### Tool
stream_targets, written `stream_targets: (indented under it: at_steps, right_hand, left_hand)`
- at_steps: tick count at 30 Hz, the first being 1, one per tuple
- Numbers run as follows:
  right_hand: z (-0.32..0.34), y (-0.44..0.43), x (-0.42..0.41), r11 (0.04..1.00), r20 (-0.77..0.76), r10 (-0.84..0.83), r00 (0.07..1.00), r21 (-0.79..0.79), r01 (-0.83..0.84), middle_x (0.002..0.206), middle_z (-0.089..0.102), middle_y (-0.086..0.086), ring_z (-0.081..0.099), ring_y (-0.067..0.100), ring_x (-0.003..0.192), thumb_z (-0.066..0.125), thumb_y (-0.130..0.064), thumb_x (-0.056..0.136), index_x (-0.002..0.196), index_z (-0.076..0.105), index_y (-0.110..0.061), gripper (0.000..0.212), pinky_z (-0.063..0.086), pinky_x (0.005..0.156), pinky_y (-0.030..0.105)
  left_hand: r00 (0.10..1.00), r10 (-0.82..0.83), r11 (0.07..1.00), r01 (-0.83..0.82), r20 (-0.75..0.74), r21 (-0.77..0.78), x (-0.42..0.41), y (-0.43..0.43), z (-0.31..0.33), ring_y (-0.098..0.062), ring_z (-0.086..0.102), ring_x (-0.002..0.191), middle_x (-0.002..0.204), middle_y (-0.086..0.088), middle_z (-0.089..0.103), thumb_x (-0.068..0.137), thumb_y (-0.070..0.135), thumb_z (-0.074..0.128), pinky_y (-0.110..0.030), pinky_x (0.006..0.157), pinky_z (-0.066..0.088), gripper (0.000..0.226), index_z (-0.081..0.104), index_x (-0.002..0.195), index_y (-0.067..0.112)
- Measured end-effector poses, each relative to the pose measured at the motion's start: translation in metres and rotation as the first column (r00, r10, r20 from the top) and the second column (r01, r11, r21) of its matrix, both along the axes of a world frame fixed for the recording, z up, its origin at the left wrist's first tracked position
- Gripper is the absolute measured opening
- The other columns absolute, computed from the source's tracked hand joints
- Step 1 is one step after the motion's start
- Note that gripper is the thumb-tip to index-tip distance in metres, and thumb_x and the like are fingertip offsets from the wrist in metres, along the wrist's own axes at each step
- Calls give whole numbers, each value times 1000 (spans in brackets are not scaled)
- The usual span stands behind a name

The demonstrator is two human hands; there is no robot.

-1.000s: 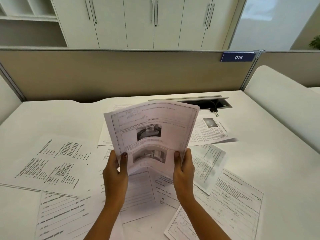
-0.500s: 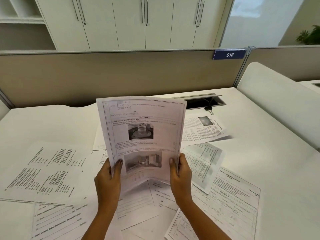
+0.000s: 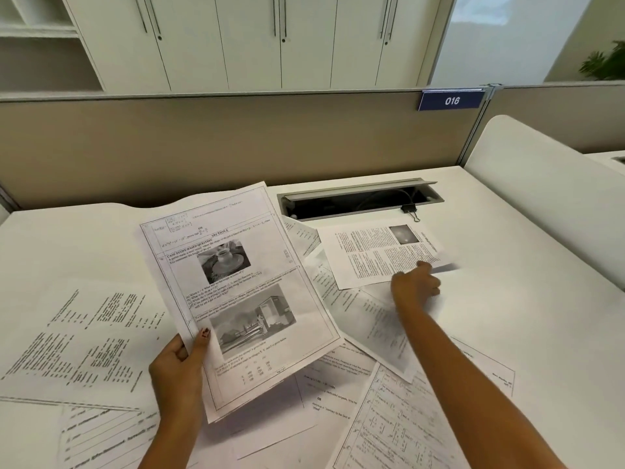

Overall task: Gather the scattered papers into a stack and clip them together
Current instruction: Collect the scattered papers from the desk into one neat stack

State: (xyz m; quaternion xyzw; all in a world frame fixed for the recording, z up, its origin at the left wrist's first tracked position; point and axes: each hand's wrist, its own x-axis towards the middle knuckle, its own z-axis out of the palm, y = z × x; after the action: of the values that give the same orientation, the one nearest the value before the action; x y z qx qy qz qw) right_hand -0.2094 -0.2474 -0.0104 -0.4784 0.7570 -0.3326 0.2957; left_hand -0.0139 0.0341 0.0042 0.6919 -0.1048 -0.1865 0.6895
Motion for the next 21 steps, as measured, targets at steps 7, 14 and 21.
stream_targets:
  at_steps: [7,14,21]
  right_hand:
    - [10,-55,-16,980,192,-158,969,153,130,129,55,22,53,38,119,52,-11,87,123,50,4,39,45,102,42]
    - [27,-28,-7,861,-98,45,994,-500,-88,98,73,14,68,28,87,64,-10,84,94,71,-6,12,49,76,28]
    - [69,25,2,509,-127,389,913,-796,-328,96,64,10,60,14,85,59,-6,89,90,58,-2,5,56,72,16]
  left_hand:
    - [995,-19,1000,17,-93,-22,6,-5,-8,-12,63,82,88,2,68,86,12,63,-24,68,46,13,67,98,15]
    - [989,-12,1000,12,-148,5,15,-14,-15,-22,61,79,83,-5,65,87,11,61,-30,70,49,5,62,85,7]
    - [992,-104,994,107,-77,37,15,-21,-6,-25,59,77,79,-12,62,89,13,59,-31,72,49,21,58,89,-8]
